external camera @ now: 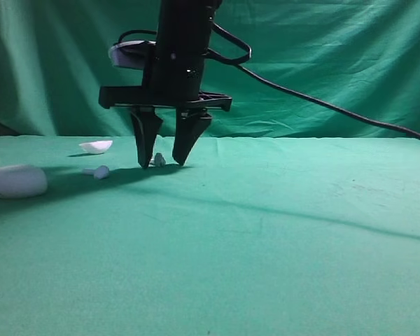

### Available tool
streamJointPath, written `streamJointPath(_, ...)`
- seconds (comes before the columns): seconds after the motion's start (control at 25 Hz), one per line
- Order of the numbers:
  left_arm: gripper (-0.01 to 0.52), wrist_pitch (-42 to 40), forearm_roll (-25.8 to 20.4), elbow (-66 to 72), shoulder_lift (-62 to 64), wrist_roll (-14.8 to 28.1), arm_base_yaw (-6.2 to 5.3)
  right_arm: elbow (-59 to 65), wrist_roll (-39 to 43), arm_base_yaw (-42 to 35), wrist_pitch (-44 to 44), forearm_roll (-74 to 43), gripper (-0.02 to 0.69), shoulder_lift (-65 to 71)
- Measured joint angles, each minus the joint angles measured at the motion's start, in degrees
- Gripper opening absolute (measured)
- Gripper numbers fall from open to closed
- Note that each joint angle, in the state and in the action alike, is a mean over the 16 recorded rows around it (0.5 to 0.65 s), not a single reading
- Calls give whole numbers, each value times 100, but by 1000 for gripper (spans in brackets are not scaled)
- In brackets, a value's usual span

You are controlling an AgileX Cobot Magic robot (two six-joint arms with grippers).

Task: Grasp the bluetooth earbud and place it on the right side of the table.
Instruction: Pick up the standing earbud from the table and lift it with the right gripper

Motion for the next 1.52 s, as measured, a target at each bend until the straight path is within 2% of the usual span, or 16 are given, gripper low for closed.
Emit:
streamJointPath(0.2,0,0,-1,0,0,0,0,-148,86,1,-77,-85,327,218)
streamJointPath(0.52,0,0,1,0,0,0,0,-232,119,1,-112,-151,195,306)
streamJointPath(0.8,0,0,2,0,0,0,0,-531,125,1,253,-203,96,254)
streamJointPath(1.2,0,0,0,0,0,0,0,-678,230,-140,892,-457,89,-864)
streamJointPath(1.36,0,0,-1,0,0,0,0,45,319,-371,894,-585,89,-1763)
streamJointPath(1.52,0,0,-2,0,0,0,0,1348,434,-718,586,-656,89,-2726)
